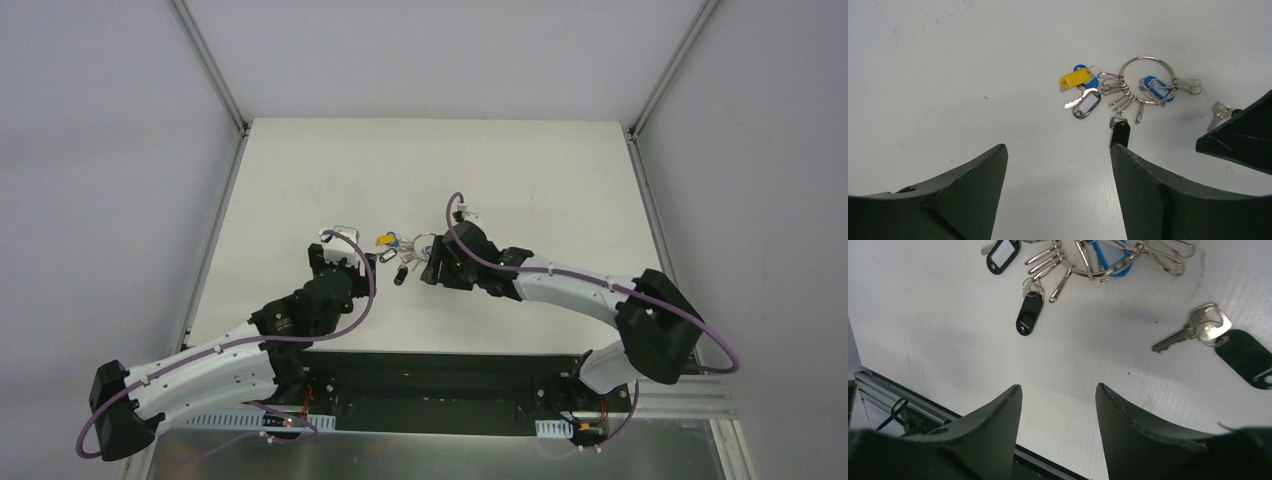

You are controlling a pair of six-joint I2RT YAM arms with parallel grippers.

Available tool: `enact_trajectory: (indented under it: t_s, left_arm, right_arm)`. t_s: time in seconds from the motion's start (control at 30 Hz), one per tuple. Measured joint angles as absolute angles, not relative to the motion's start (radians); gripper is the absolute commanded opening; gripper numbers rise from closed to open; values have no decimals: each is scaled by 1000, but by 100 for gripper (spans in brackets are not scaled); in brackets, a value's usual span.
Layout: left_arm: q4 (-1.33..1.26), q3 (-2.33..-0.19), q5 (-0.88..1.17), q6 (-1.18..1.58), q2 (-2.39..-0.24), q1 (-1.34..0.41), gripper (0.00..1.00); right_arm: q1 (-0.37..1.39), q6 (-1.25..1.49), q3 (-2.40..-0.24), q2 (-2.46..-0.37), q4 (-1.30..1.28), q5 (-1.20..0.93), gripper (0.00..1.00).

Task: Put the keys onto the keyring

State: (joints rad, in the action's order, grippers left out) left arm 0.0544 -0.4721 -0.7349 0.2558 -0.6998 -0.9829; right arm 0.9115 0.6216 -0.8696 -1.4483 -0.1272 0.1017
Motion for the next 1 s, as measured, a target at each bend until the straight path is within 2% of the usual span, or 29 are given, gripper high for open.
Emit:
enact_trajectory:
  t_s: [0.2, 0.43, 1.0]
  left_arm:
    - [56, -427, -744, 256, -672, -983, 74]
    - [47, -377, -742, 263, -599, -983, 75]
    - [35, -356, -707, 278, -527, -983, 76]
  right_arm:
    - [942, 680, -963, -1611, -102, 133, 49]
    - [955, 719, -1071, -1749, -102, 204, 48]
    - [967, 745, -1188, -1893, -145, 306, 38]
